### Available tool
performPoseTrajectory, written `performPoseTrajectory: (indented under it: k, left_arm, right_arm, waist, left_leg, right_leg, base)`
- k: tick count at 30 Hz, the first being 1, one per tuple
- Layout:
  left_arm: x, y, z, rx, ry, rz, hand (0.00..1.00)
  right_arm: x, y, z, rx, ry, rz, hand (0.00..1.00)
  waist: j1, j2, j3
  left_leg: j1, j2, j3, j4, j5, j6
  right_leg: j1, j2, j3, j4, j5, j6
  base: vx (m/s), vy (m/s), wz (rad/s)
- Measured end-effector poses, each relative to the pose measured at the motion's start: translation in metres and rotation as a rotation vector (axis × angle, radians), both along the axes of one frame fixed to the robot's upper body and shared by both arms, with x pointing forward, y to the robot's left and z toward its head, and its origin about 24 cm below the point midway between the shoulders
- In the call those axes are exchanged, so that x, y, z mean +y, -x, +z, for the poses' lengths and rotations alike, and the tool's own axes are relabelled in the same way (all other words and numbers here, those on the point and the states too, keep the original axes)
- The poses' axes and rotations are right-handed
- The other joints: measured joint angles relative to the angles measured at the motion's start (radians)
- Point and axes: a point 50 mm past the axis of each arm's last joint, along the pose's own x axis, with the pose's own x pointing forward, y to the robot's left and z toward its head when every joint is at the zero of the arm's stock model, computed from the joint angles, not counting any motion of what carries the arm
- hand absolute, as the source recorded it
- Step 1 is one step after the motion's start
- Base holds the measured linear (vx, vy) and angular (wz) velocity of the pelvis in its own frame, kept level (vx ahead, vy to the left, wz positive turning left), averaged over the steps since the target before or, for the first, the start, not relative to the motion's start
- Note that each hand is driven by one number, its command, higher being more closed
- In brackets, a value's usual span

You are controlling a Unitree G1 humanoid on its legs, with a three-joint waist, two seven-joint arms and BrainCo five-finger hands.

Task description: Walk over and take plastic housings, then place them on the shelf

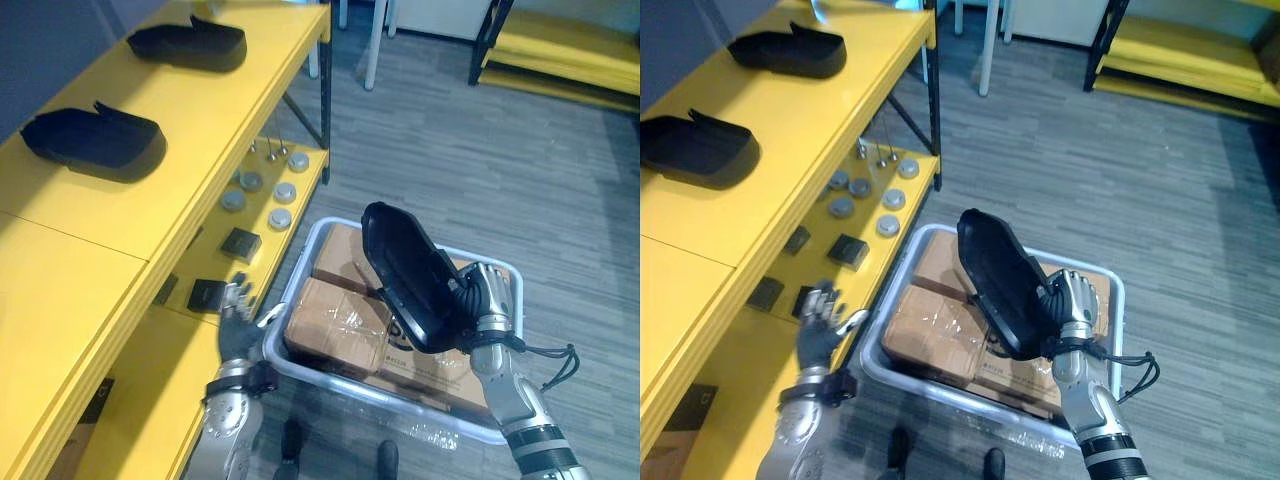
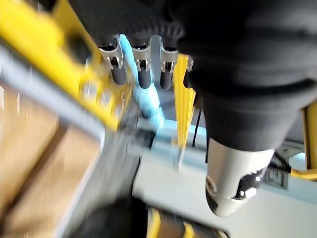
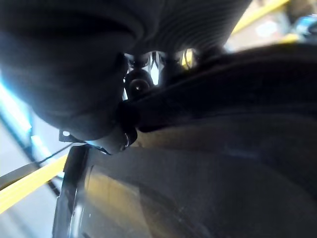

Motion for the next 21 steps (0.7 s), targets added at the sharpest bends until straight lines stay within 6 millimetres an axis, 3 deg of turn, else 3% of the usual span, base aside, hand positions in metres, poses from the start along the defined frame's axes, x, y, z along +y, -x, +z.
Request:
performPoseTrajectory:
  k: [5,11,18,21]
  left_arm:
    - [-0.027,-0.017,-0.010,0.123,0.175,-0.154,0.00]
    - [-0.045,-0.021,-0.013,0.169,0.189,-0.229,0.00]
    - [-0.057,-0.018,-0.023,0.225,0.153,-0.274,0.00]
    - [-0.056,-0.018,-0.023,0.233,0.173,-0.275,0.00]
  right_arm:
    - [0.029,0.007,0.020,-0.108,0.049,0.108,1.00]
    - [0.048,0.021,0.036,-0.230,0.059,0.162,1.00]
    - [0.064,0.038,0.023,-0.222,-0.005,0.210,1.00]
    - [0.083,0.049,0.014,-0.199,-0.046,0.290,1.00]
  waist:
    - [-0.044,-0.006,-0.041]
    - [-0.048,-0.009,-0.082]
    - [-0.062,-0.008,-0.131]
    - [-0.072,-0.008,-0.157]
  left_leg:
    - [0.012,0.011,0.017,-0.001,0.003,-0.005]
    - [0.040,0.031,0.034,-0.005,0.002,-0.016]
    - [0.072,0.036,0.040,-0.006,0.002,-0.021]
    - [0.074,0.035,0.041,-0.006,0.003,-0.022]
  right_leg:
    - [0.002,0.010,0.017,-0.001,0.005,-0.007]
    - [0.031,0.031,0.036,-0.032,0.023,-0.021]
    - [0.062,0.037,0.038,-0.037,0.024,-0.024]
    - [0.062,0.037,0.039,-0.037,0.024,-0.024]
  base:
    - [-0.03,0.005,-0.11]
    - [-0.02,-0.004,-0.11]
    - [-0.01,-0.001,-0.03]
    - [0.00,0.000,0.00]
